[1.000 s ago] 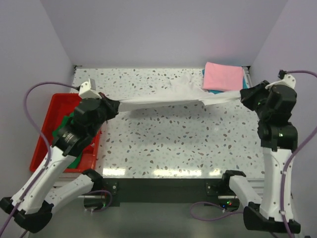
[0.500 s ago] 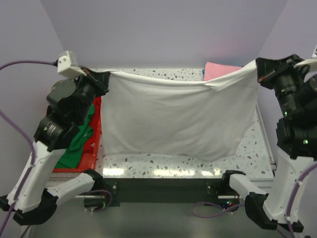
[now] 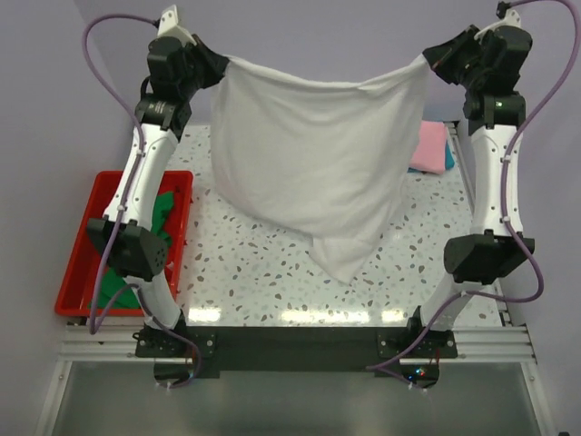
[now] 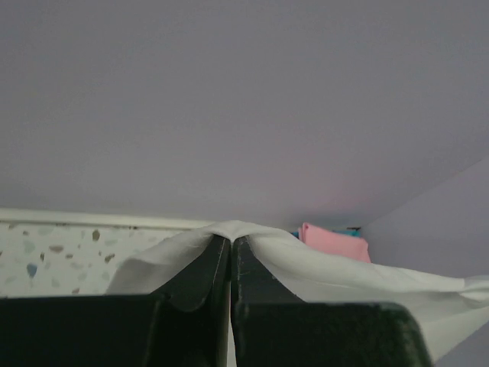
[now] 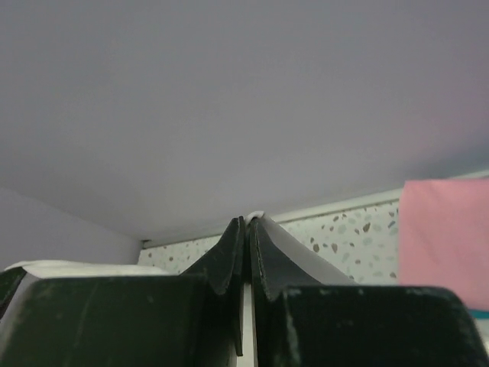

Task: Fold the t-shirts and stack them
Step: Flatten the tshirt out

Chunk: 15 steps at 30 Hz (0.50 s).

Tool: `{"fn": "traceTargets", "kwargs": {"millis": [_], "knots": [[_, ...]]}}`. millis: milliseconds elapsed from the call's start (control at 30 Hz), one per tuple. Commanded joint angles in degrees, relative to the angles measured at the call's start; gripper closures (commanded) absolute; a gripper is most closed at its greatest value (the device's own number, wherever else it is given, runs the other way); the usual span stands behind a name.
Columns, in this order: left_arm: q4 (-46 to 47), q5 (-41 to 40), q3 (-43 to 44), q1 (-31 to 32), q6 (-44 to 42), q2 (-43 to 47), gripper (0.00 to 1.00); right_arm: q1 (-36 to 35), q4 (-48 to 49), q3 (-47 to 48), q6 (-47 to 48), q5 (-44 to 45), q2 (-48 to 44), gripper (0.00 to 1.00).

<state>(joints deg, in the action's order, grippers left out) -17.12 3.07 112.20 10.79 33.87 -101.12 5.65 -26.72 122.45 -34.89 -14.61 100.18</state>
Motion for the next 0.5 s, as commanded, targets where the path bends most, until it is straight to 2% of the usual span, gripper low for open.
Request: {"fn": "traceTargets", "kwargs": {"millis": [0,100,167,233,267,300,400,433,467], "knots": [[4.74,6.77,15.83,-1.82,-0.38,-2.58,1.0,0.15,7.47,14.02,-2.55,-0.6,-1.84,1.0],[5.95,6.69,16.48,-2.96,-0.73,-0.84,1.0,0.24,6.68,15.45,-1.76,1.42,-2.18,1.0],[7.54,6.69,10.34,-3.67,-1.34,3.28,1.0,0.24,6.68,12.56,-0.71,1.95,-4.99,1.0],[9.56,6.77,2.63,-4.19,-1.52,6.01,1.0,0.24,7.81,4.23,-0.09,2.83,-9.71,1.0],[9.91,6.77,0.06,-4.37,-1.61,8.63,1.0,0.24,8.35,-2.94,0.35,3.18,-11.57,1.0],[11.31,7.21,-9.1,-4.37,-1.26,11.27,1.0,0.24,8.79,-10.06,0.79,4.23,-14.98,1.0],[14.73,8.44,-20.41,-4.37,0.67,17.35,1.0,0.24,9.49,-25.65,0.97,4.5,-22.73,1.0],[15.53,9.4,-28.45,-4.37,1.37,18.93,1.0,0.24,9.67,-29.78,0.79,4.59,-24.58,1.0],[16.24,9.76,-32.36,-4.28,2.86,21.99,1.0,0.24,9.76,-37.82,0.71,5.11,-28.51,1.0]]}}
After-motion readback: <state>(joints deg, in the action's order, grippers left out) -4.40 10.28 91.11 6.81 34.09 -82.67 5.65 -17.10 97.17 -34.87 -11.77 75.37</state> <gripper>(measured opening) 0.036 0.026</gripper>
